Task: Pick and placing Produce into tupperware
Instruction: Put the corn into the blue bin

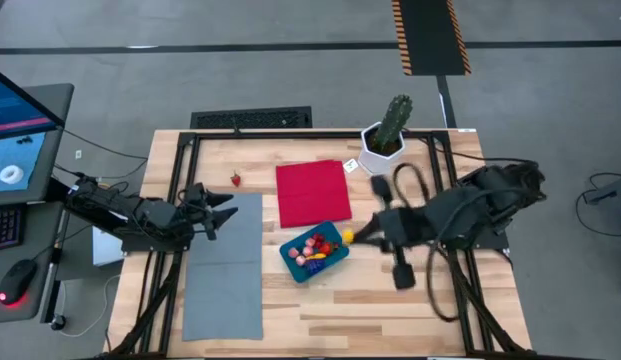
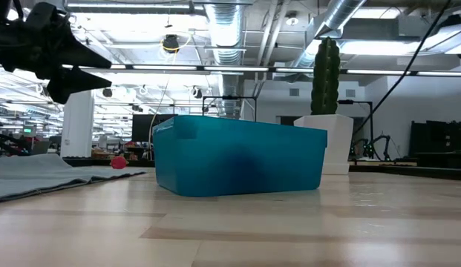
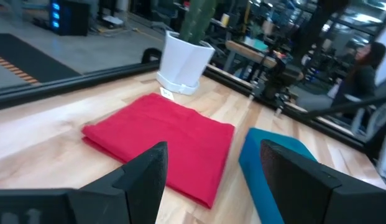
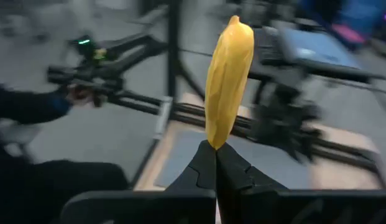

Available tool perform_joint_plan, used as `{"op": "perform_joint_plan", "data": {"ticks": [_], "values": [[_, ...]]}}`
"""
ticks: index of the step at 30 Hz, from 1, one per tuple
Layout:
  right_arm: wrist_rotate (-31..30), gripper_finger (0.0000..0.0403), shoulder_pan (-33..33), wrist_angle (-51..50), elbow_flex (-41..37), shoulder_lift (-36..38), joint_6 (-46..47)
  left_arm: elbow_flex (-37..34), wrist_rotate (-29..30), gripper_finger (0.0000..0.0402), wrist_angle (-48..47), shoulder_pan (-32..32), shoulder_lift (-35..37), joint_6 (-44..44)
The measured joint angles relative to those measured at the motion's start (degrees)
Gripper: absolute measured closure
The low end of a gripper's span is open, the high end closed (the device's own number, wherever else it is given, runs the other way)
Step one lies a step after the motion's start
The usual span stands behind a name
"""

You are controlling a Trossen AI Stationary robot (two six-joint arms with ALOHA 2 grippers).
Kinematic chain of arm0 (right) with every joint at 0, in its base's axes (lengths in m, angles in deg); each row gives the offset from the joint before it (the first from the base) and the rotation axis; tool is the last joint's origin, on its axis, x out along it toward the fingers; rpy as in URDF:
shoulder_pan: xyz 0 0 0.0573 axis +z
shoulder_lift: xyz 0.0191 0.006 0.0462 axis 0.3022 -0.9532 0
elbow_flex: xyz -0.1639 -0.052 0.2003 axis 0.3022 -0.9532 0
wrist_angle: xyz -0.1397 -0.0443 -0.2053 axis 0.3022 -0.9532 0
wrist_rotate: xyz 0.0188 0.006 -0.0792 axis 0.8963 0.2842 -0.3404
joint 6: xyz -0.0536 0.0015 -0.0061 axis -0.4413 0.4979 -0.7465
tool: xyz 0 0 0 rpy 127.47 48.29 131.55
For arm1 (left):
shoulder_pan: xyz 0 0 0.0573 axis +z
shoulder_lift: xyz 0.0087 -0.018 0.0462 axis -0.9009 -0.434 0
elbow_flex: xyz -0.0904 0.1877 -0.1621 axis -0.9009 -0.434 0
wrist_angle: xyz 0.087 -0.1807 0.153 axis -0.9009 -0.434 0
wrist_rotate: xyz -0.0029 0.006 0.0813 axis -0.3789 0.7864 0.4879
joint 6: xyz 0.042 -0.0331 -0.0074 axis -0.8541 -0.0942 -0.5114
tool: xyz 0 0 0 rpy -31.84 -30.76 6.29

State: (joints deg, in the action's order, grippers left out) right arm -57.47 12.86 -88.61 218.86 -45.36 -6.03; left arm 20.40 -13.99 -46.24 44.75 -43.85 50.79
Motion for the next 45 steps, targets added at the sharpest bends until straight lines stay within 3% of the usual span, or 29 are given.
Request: {"op": "perform_joint_plan", "data": {"ticks": [5, 11, 16, 23, 32, 36, 45], "values": [[16.34, 0.0390, -5.97, 20.29, -19.24, 4.29, -5.85, 0.00, 2.51, 0.0157, 2.43, 0.00, 0.02, 0.13], [29.24, 0.0390, -14.97, 41.25, -43.06, 11.81, -4.46, 0.04, 1.96, 0.0157, 4.77, 0.00, 0.02, -0.55], [34.60, 0.0390, -18.26, 56.26, -62.11, 20.70, -1.40, 0.04, 0.85, 0.0157, 3.16, 0.00, 0.00, -0.57], [35.22, 0.0390, -19.79, 68.71, -82.89, 30.29, 3.86, 0.04, 1.15, 0.0157, 2.70, 0.00, 0.00, -1.88], [35.07, 0.0388, -26.81, 70.79, -97.97, 31.82, 7.41, 0.04, 0.67, 0.0157, 1.81, 0.00, 0.00, 2.62], [34.79, 0.0387, -29.13, 72.17, -101.99, 28.91, 7.97, 0.04, 0.66, 0.0157, 1.47, 0.00, 0.00, 4.05], [33.65, 0.0382, -28.93, 72.91, -99.73, 15.42, 2.69, 0.04, 3.70, 0.0157, -0.19, 0.00, 0.00, 2.84]]}}
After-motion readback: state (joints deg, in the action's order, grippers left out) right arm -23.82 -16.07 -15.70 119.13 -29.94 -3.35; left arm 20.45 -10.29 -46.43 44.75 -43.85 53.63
